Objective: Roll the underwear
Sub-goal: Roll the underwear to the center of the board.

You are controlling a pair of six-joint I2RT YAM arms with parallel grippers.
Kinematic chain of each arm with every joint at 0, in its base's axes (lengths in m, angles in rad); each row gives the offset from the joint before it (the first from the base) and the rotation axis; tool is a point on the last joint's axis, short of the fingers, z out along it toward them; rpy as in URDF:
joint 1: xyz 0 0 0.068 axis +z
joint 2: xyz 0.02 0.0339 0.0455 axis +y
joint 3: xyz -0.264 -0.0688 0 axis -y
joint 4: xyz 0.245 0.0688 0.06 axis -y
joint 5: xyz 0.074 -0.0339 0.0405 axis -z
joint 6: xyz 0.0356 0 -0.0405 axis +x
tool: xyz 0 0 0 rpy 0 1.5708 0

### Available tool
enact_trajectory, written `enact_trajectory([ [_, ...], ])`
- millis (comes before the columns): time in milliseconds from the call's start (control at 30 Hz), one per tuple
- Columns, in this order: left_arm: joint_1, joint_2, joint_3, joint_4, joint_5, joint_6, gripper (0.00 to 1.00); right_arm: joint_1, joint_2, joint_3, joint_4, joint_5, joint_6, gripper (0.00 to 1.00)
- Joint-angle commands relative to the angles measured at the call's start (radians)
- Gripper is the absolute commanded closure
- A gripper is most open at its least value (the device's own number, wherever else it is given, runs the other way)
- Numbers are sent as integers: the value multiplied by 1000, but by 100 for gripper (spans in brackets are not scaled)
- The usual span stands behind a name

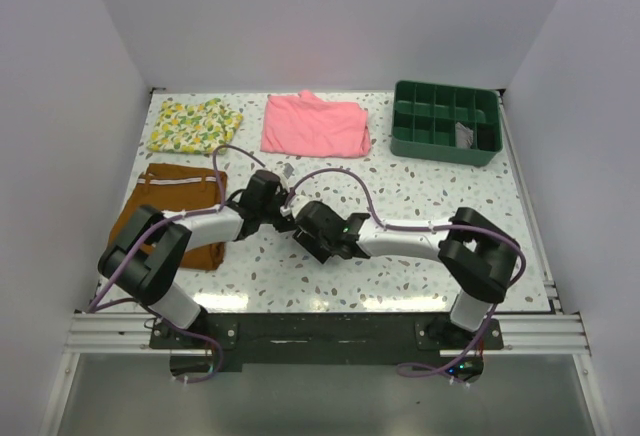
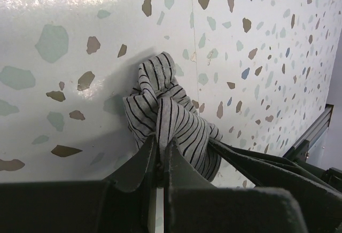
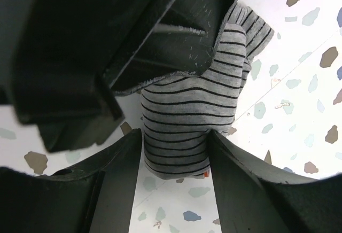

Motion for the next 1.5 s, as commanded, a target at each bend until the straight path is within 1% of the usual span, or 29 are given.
enact_trajectory([
  [0, -3, 26, 10, -71, -38, 31, 100, 11, 56, 19, 32, 52, 40, 45],
  [67, -3, 26, 11, -72, -38, 31, 100, 9, 77, 15, 35, 61, 49, 46],
  [133, -3, 26, 10, -74, -40, 31, 100, 12, 88, 10, 33, 64, 57, 51],
  [167, -3, 25, 11, -75, -43, 31, 100, 11, 96, 7, 32, 70, 66, 55],
  [200, -3, 20, 11, -75, -43, 32, 100, 12, 99, 3, 29, 73, 70, 65],
  [233, -3, 19, 11, -77, -44, 32, 100, 12, 100, -2, 27, 73, 75, 70],
  [267, -3, 17, 11, -80, -49, 32, 96, 11, 100, -8, 29, 73, 78, 74],
  [300, -3, 11, 11, -83, -52, 32, 92, 11, 100, -20, 29, 72, 81, 81],
  [333, -2, 6, 16, -86, -58, 34, 87, 12, 99, -24, 30, 68, 86, 82],
  [400, -2, -1, 19, -98, -76, 35, 79, 11, 93, -42, 35, 50, 95, 86],
  [433, 1, -6, 25, -104, -82, 35, 70, 11, 90, -48, 36, 41, 104, 87],
  [500, 5, -23, 26, -112, -98, 32, 57, 9, 82, -63, 39, 0, 118, 89],
  [533, 6, -30, 23, -114, -105, 29, 42, 9, 80, -68, 47, -16, 130, 90],
  [567, 8, -40, 22, -118, -124, 21, 36, 11, 77, -73, 52, -31, 136, 90],
  [600, 9, -58, 20, -120, -128, 18, 33, 11, 74, -83, 56, -48, 142, 90],
  [633, 14, -67, 11, -120, -136, 15, 27, 8, 71, -88, 65, -83, 159, 91],
  [700, 20, -102, -4, -126, -158, 1, 23, 2, 65, -99, 78, -128, 175, 91],
  [733, 29, -113, -12, -126, -165, -3, 18, 2, 54, -105, 97, -173, 193, 91],
  [767, 32, -126, -18, -132, -181, -18, 14, -3, 50, -112, 110, -203, 201, 91],
  [967, 48, -181, -72, -114, -188, -37, 11, -73, 17, -134, 161, -396, 259, 91],
  [1167, 48, -213, -93, -117, -201, -40, 10, -217, 7, -172, 231, -632, 320, 90],
  [1267, 55, -213, -90, -126, -205, -34, 10, -265, 16, -181, 249, -709, 346, 90],
  [1400, 60, -222, -102, -106, -196, -32, 9, -322, 46, -200, 315, -871, 400, 91],
  [1467, 60, -221, -102, -88, -179, -25, 9, -348, 62, -201, 326, -910, 412, 91],
])
